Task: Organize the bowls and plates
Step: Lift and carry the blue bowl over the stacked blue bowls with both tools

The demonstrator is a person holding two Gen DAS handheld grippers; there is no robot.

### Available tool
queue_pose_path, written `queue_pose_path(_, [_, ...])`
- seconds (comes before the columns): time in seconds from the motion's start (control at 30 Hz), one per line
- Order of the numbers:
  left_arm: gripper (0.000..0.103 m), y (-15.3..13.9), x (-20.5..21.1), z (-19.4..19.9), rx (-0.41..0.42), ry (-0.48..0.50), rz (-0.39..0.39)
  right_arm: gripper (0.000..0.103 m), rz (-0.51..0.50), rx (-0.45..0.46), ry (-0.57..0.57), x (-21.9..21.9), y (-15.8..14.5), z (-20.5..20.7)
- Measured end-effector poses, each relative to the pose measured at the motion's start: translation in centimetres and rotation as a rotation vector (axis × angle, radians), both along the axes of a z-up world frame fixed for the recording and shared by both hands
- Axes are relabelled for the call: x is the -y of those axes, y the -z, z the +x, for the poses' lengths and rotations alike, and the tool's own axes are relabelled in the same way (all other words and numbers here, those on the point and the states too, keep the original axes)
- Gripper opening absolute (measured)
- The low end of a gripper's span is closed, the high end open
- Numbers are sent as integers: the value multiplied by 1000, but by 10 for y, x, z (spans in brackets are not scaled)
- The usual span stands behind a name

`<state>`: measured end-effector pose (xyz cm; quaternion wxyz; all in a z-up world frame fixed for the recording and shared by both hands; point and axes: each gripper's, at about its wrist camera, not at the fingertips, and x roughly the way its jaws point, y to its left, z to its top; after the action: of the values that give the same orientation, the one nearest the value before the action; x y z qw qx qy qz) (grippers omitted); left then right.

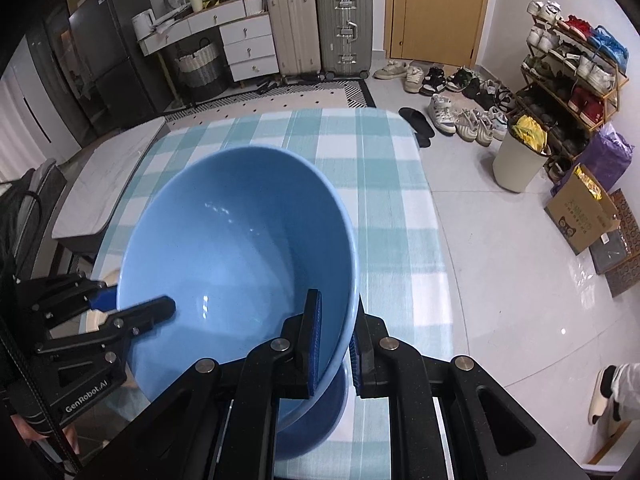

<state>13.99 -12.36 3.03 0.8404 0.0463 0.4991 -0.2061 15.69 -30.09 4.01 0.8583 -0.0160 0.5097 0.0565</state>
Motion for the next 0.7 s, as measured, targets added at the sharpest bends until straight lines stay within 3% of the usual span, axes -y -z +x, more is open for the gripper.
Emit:
queue_pose_path(0.37, [20,23,0,-34,87,-26,17,12,129,25,48,10,39,-31])
queue_pose_path(0.57, [20,31,-6,-42,89,-64,-50,12,220,8,90,22,62,-41])
queue_pose_path(0.7, [20,37,-7,-47,86,-77,-79,12,199,46,85,21,64,-51])
